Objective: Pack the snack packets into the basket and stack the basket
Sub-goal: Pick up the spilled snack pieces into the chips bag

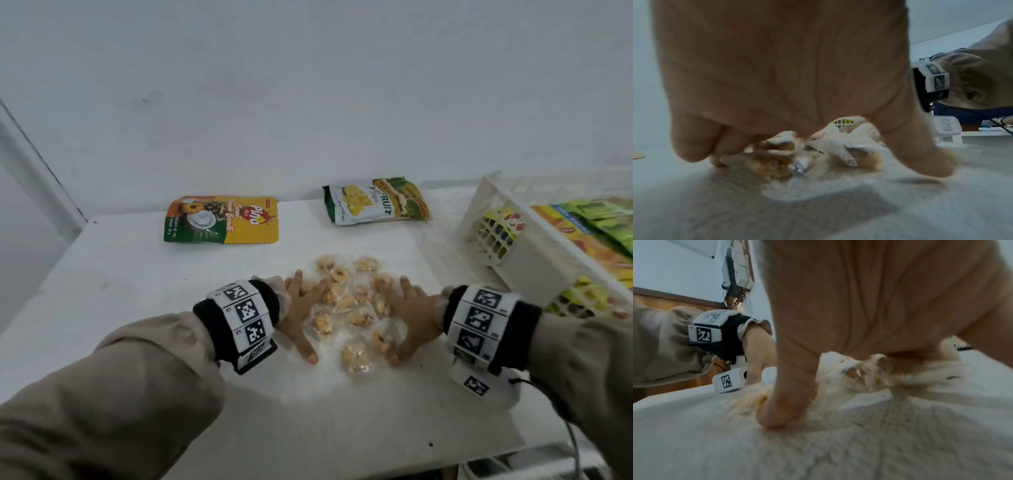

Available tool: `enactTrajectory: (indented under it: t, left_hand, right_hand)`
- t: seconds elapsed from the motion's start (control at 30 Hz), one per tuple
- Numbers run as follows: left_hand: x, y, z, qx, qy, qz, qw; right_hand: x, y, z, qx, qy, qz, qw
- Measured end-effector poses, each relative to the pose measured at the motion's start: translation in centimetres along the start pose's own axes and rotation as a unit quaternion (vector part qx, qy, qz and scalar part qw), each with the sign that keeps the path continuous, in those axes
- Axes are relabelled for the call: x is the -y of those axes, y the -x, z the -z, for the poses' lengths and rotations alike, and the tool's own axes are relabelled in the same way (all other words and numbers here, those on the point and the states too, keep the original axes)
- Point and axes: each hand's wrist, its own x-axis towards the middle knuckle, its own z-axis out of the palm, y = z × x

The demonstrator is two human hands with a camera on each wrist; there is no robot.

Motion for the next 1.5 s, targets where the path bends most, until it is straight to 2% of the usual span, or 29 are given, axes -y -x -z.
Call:
enactTrajectory:
  t: [0.1, 0.2, 0.3, 0.37, 0.5, 0.57, 0.63, 0.73, 0.83, 0.9, 1.0, 1.03, 1.07, 1.1, 1.17, 1.23, 1.3, 1.33, 1.4, 1.5]
  left_hand:
    - [-0.8, -0.3, -0.2, -0.037, -0.001, 0.026, 0.999]
    - [-1.0, -0.5, 0.4, -0.070, 0.021, 0.017, 0.997]
    - [-1.1, -0.2, 1.7, -0.081, 0.045, 0.017, 0.996]
    - [-0.9, -0.1, 2.1, -0.079, 0.019, 0.020, 0.996]
    - [-1.6, 1.7, 2.8, -0.087, -0.017, -0.005, 0.996]
    - [-2.2, 2.4, 2.7, -0.071, -0.025, -0.027, 0.997]
    - [-2.4, 2.4, 2.6, -0.027, -0.015, -0.032, 0.999]
    - [-2.1, 1.1, 2.3, -0.005, -0.011, -0.005, 1.000]
    - [-1.7, -0.3, 2.0, 0.005, -0.040, 0.008, 0.999]
    - [-1.3, -1.8, 1.5, -0.004, -0.043, 0.033, 0.999]
    - [-0.4, -4.7, 1.1, -0.033, -0.022, 0.038, 0.998]
    - [0.2, -6.0, 1.0, -0.025, 0.004, 0.040, 0.999]
    - [0.2, -6.3, 1.3, -0.021, -0.017, 0.043, 0.999]
    - [-0.2, -4.8, 2.5, -0.041, -0.009, 0.037, 0.998]
    - [1.1, -6.7, 2.0, -0.079, 0.015, 0.024, 0.996]
    - [1.1, -6.1, 2.2, -0.126, -0.003, 0.057, 0.990]
    - [0.6, -4.4, 2.8, -0.160, 0.008, 0.015, 0.987]
    - [0.5, -4.1, 2.9, -0.121, 0.023, -0.013, 0.992]
    - [0.1, -2.8, 3.5, -0.060, 0.045, -0.008, 0.997]
    - [-0.3, -2.2, 3.4, -0.077, 0.059, -0.039, 0.995]
  right_hand:
    - [1.1, -0.2, 0.7, -0.024, -0.047, 0.006, 0.999]
    - [1.7, -1.2, 1.4, -0.062, -0.094, 0.011, 0.994]
    - [1.9, -2.0, 2.1, -0.084, -0.109, 0.013, 0.990]
    - [1.5, -2.1, 2.7, -0.078, -0.105, 0.020, 0.991]
    - [0.8, -0.5, 3.6, -0.069, -0.106, 0.091, 0.988]
    - [1.2, 0.7, 3.3, -0.057, -0.079, 0.139, 0.985]
    - [1.9, 1.0, 2.3, -0.050, -0.010, 0.161, 0.986]
    - [2.8, 0.2, 1.0, -0.075, 0.093, 0.159, 0.980]
    - [3.1, -0.9, 0.9, -0.109, 0.121, 0.152, 0.975]
    - [2.9, -1.5, 1.5, -0.110, 0.107, 0.146, 0.977]
    - [2.4, -2.5, 2.3, -0.114, 0.085, 0.140, 0.980]
    - [2.2, -2.7, 2.5, -0.123, 0.074, 0.141, 0.980]
    - [2.1, -3.1, 2.7, -0.127, 0.058, 0.145, 0.980]
    - [2.1, -3.4, 2.9, -0.122, 0.038, 0.147, 0.981]
    - [1.6, -3.8, 3.9, -0.094, -0.013, 0.161, 0.982]
    - [0.7, -3.3, 5.7, -0.079, -0.081, 0.185, 0.976]
    - [-0.8, -2.9, 7.9, -0.110, -0.156, 0.199, 0.961]
    - [-1.9, -3.5, 9.0, -0.138, -0.190, 0.197, 0.952]
    - [-4.1, -5.1, 10.8, -0.201, -0.228, 0.140, 0.942]
    - [-7.0, -8.4, 11.5, -0.271, -0.257, -0.009, 0.927]
